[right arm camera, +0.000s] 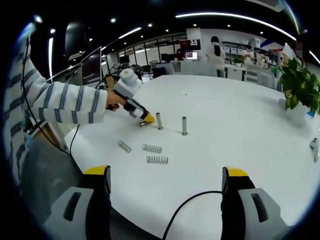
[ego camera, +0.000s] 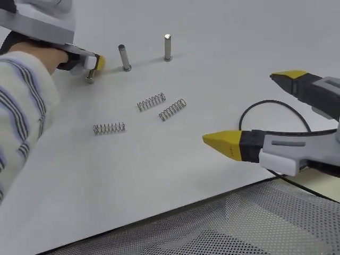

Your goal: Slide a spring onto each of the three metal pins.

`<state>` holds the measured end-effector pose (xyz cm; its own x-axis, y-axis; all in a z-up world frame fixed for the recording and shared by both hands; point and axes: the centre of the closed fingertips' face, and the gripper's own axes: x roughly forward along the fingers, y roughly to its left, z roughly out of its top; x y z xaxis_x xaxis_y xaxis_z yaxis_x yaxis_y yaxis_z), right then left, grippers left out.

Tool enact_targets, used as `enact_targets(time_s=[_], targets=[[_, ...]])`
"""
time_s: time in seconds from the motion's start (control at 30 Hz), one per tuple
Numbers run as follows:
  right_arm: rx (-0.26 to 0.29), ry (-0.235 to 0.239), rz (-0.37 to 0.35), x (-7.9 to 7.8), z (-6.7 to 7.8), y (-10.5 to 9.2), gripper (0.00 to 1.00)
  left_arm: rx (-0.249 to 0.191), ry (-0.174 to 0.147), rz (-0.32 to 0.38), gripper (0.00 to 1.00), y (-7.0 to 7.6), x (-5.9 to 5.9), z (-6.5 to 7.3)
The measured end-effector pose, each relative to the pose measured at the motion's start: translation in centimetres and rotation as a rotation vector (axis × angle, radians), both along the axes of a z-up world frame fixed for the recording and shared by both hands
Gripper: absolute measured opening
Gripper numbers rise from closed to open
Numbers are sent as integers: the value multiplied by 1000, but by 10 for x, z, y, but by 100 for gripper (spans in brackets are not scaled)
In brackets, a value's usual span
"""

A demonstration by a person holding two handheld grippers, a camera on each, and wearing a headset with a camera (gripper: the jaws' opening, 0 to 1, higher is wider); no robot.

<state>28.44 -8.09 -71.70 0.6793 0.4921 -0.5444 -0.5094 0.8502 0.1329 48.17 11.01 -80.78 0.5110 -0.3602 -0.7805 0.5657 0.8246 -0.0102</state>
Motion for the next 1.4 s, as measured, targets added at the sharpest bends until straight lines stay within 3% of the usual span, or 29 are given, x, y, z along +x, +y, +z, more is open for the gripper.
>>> enact_targets(time_s=[0.47, 0.63, 0.77, 1.1, 1.4], targets=[[8, -1, 7, 0, 0, 0, 89, 23, -11, 0, 0, -1, -1, 3], [-1, 1, 10, 0, 0, -5, 89, 33, 3, 4, 0, -3, -6, 5], [-6, -2, 4, 1, 1, -8, 89, 35, -5, -10, 0, -6, -9, 7], [-20, -16, -14, 3, 3, -16, 91, 7, -49, 7, 0, -1, -5, 23], [-25, -30, 10, 3, 6, -12, 90, -21, -60, 34, 0, 10, -7, 28]])
